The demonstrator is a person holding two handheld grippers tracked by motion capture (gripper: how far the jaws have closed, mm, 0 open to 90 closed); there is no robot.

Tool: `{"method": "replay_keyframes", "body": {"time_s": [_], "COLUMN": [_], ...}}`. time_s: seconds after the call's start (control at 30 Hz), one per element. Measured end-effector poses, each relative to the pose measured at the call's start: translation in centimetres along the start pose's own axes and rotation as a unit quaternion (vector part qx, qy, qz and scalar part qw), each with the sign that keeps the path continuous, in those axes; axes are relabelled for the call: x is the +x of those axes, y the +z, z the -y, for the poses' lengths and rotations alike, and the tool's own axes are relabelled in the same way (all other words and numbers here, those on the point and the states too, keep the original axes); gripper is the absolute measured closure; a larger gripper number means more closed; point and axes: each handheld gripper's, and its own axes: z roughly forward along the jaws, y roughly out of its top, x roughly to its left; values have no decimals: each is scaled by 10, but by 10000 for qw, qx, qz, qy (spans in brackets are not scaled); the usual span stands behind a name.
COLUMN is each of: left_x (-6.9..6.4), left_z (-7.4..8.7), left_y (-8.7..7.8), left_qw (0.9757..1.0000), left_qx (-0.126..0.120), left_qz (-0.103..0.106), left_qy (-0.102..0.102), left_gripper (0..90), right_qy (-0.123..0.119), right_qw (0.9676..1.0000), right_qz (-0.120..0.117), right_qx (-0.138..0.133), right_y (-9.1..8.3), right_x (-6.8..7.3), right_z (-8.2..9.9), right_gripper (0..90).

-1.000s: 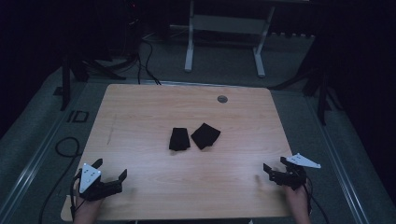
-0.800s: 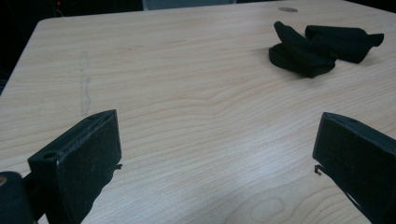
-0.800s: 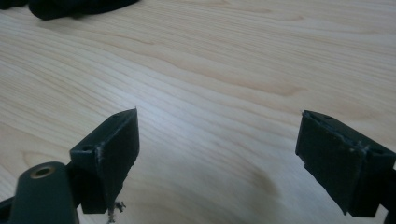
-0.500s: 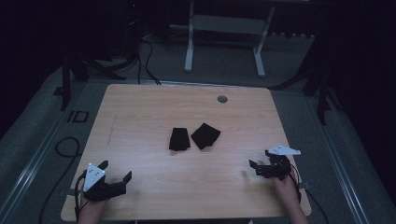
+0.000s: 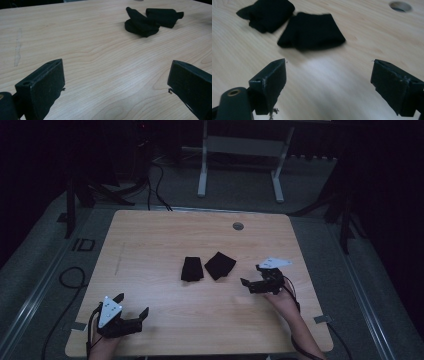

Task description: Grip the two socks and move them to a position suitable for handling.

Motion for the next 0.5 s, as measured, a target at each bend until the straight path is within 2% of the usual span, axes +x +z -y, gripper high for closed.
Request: {"method": "replay_keyframes", "body": {"time_s": [0.13, 0.17, 0.2, 0.5], "left_x": [0, 0, 0, -1], "left_z": [0, 0, 1, 0], "left_y": [0, 0, 0, -1], "left_qw": [10000, 10000, 10000, 9999], "left_qx": [26, 26, 31, -12], "left_qz": [32, 32, 27, 57], "left_qy": [-26, -26, -24, -95], "left_gripper": [15, 15, 15, 15], "right_qy": [-103, -103, -135, -314], "right_qw": [9998, 9998, 9996, 9985], "right_qz": [-132, -132, -202, -304], "right_qx": [59, 59, 120, 325], "right_y": [24, 24, 38, 79], "right_x": [4, 4, 7, 15], "right_z": [-20, -20, -32, -60], "right_gripper": [151, 151, 182, 263]}}
